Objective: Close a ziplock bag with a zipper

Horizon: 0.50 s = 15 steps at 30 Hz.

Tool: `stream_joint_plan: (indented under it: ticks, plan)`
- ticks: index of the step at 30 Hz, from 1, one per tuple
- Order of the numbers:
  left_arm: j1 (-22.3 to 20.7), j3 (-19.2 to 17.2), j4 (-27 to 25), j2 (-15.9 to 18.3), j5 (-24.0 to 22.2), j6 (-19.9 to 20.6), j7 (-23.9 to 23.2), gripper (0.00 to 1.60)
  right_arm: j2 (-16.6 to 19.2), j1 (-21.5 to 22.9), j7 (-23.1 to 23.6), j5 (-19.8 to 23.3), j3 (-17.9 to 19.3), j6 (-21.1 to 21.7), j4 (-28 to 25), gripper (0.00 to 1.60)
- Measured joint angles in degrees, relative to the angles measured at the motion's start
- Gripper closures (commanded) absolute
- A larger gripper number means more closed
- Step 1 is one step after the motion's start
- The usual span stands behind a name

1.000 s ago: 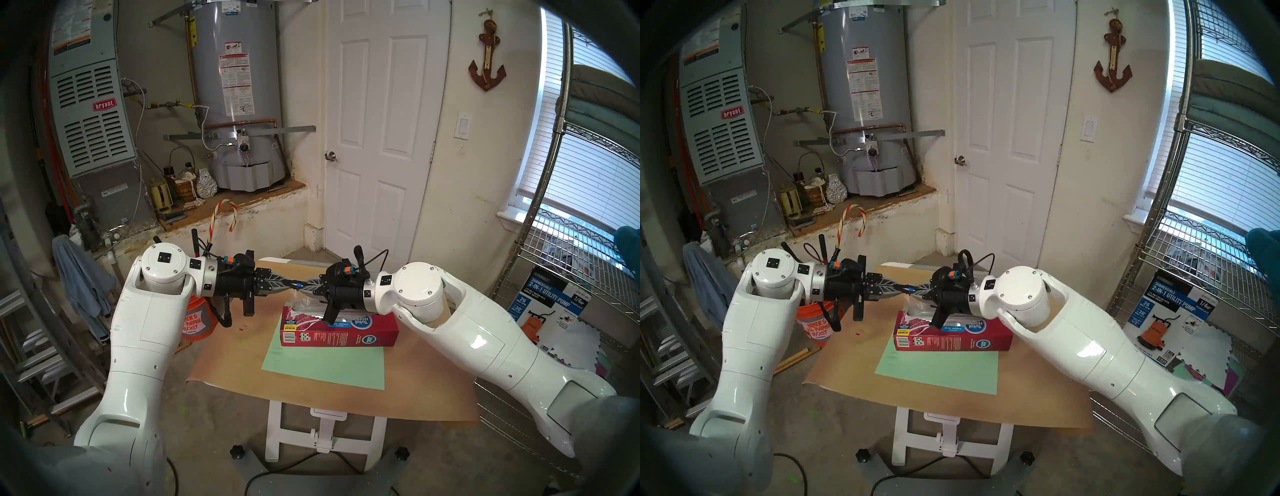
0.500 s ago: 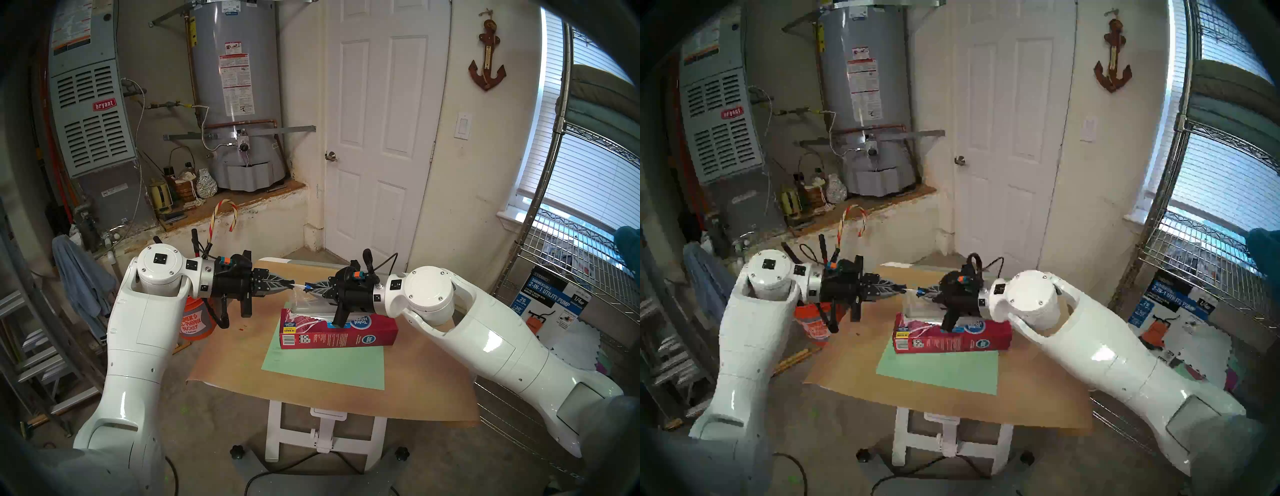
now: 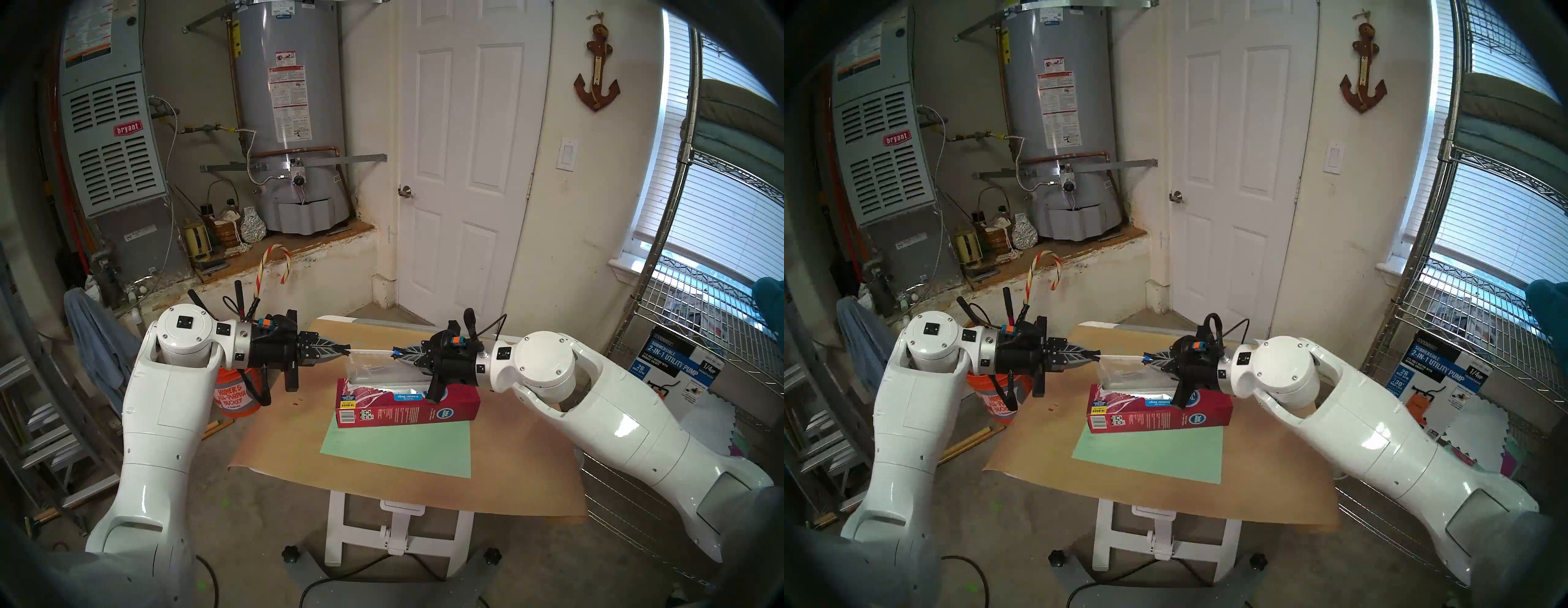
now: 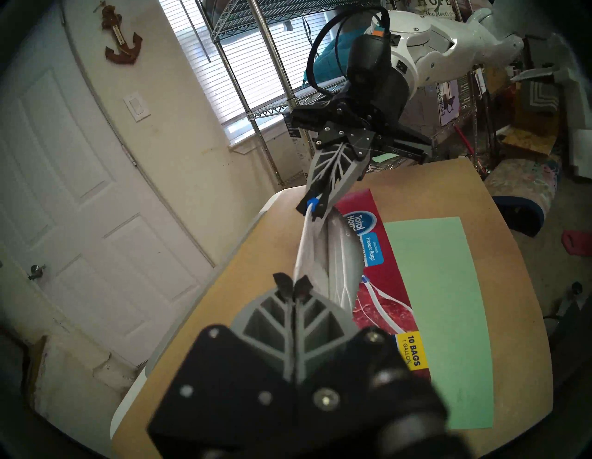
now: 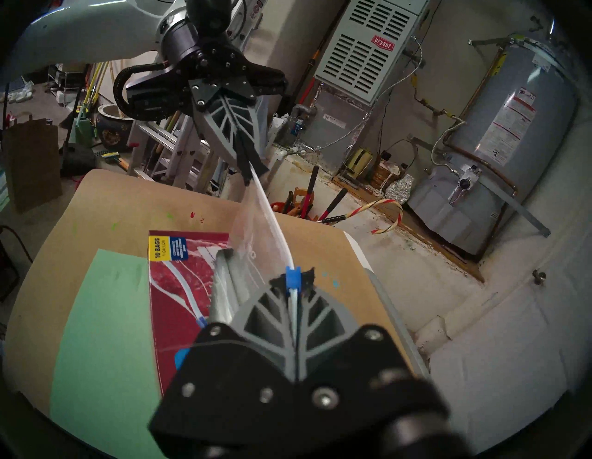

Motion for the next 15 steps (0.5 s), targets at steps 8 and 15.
stream_joint_plan:
  ticks: [8, 15]
  plan:
    - [-0.84, -0.02, 3.17, 0.46, 0.02, -0.89, 0.0, 1.6, 4.13, -1.69, 0.09, 0.07, 1.79, -1.06, -0.23, 1.6]
    - [-2.47, -0.06, 5.73, 1.03, 0.31, -1.69, 0.09, 1.6, 7.84, -2.86, 0.12, 0.16, 3.97, -1.75, -0.16, 1.6]
